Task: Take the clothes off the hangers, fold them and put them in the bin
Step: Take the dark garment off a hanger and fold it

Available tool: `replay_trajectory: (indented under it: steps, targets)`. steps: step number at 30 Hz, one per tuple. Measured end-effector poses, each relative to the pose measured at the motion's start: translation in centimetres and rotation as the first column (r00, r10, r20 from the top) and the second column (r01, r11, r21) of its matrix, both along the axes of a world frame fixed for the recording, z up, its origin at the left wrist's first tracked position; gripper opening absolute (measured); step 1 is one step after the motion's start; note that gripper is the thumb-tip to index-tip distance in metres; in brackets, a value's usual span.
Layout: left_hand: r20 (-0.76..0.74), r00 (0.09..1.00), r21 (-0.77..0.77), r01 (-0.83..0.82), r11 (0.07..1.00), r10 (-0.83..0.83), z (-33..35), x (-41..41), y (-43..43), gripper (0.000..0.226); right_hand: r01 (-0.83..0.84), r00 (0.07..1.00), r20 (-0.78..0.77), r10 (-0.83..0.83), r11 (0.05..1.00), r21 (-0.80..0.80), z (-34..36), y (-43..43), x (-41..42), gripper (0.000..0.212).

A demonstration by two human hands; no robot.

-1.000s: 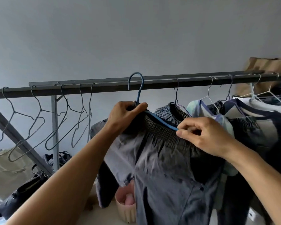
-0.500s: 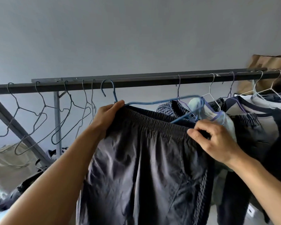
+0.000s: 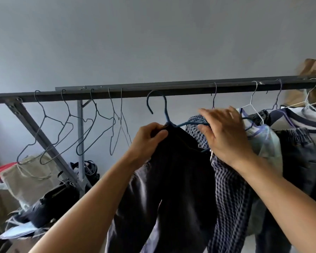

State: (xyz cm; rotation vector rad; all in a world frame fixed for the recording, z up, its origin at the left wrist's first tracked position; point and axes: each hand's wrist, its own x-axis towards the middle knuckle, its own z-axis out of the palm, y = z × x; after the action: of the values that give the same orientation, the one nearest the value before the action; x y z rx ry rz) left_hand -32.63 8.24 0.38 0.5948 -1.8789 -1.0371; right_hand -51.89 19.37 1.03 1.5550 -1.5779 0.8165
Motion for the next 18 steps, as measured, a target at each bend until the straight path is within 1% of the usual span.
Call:
replay_trajectory:
  steps: [1,3,4,6,9,12,15,18]
  targets:
    - [-0.05,0.999,0.042,0.023,0.999,-0.021,0.0,0.1,0.2,0.011,-0.043,0.998,0.038,0.04,0.997,0.071,0.1,-0.6,0.1,0.035]
    - [-0.12,0.991,0.11,0.075,0.991,-0.061,-0.1,0.4,0.6,0.013,-0.19,0.973,0.16,0.164,0.968,0.162,0.2,-1.3,-0.1,0.024]
    - [-0.129,0.989,0.129,0.085,0.988,-0.069,-0.1,0.6,0.6,0.013,-0.248,0.956,0.202,0.212,0.953,0.176,0.3,-1.5,-0.2,0.02]
    - [-0.115,0.993,0.137,0.053,0.989,-0.037,-0.3,0.8,0.6,0.013,-0.279,0.948,0.205,0.243,0.945,0.171,0.6,-1.6,-0.6,0.017]
    - [-0.043,0.991,0.084,-0.125,0.989,0.129,-0.9,1.2,-0.4,0.012,-0.226,0.961,0.196,0.196,0.964,0.139,1.5,-1.3,-1.1,0.016]
    - [0.055,0.952,-0.001,-0.303,0.953,0.303,-1.8,2.0,-1.6,0.012,-0.129,0.976,0.189,0.109,0.987,0.099,2.6,-1.0,-2.2,0.015]
    - [0.222,0.885,-0.146,-0.385,0.911,0.409,-2.7,3.1,-2.2,0.018,-0.047,0.978,0.208,0.024,0.993,0.108,3.2,-1.2,-3.2,0.015]
    - [0.317,0.826,-0.198,-0.422,0.885,0.465,-3.0,3.8,-2.5,0.02,-0.007,0.957,0.287,-0.047,0.983,0.185,3.1,-1.5,-3.2,0.016]
